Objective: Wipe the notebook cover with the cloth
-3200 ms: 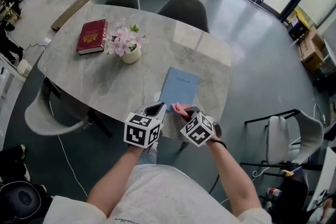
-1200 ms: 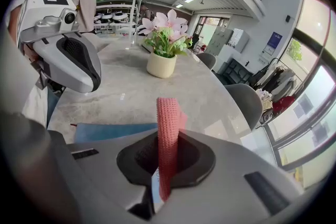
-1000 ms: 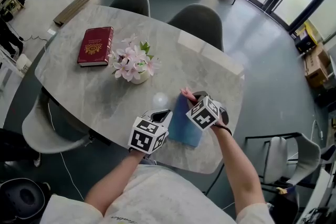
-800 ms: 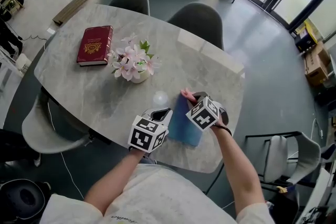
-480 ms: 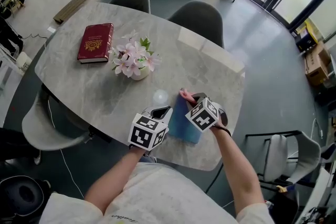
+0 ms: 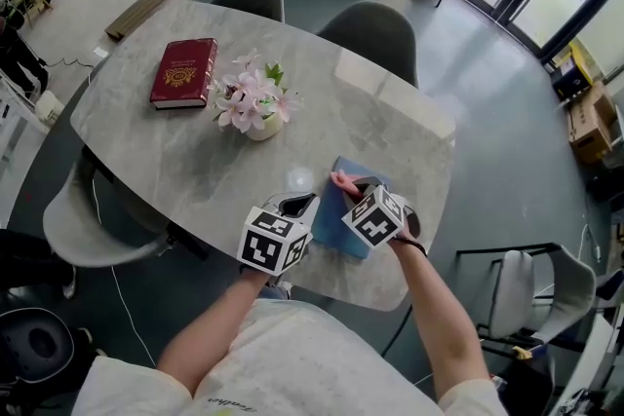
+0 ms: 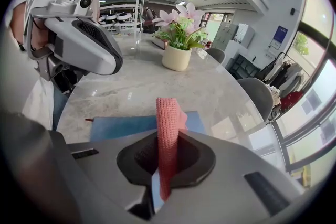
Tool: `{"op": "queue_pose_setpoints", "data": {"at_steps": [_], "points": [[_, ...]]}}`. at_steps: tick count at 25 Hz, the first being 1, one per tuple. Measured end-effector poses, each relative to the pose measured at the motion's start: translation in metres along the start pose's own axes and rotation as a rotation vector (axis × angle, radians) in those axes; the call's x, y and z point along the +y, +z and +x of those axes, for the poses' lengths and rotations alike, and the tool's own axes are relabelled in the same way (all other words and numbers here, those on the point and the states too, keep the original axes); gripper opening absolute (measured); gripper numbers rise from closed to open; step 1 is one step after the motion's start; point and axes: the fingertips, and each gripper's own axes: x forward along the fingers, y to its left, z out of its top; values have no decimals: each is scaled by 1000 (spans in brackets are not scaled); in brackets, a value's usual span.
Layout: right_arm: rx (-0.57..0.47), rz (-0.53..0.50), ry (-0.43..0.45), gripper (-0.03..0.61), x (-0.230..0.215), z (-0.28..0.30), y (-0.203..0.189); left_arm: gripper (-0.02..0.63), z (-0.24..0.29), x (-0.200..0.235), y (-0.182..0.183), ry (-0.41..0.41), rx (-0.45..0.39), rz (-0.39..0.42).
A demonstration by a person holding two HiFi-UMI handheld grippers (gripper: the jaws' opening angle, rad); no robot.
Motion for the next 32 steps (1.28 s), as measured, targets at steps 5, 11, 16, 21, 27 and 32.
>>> {"op": "queue_pose_setpoints", "data": {"at_steps": [5, 11, 16, 21, 27, 32], "points": [[-8, -3, 16, 14, 14, -4, -3, 8, -7, -5, -3, 11, -9, -3], [-17, -9, 32, 15, 33, -10, -6, 8, -18, -11, -7, 24, -21, -5], [-20, -14, 43, 15, 49, -15, -9, 8, -27, -14, -12, 36, -31, -9], [-24, -22, 55, 15, 66, -22, -12, 8, -37, -22, -16, 41, -40, -12], [-23, -40, 68, 15, 87, -27, -16, 8, -49, -27, -24, 52, -52, -22], [-25, -55, 78, 14, 102, -32, -17, 8, -60, -30, -32, 68, -58, -29]]}}
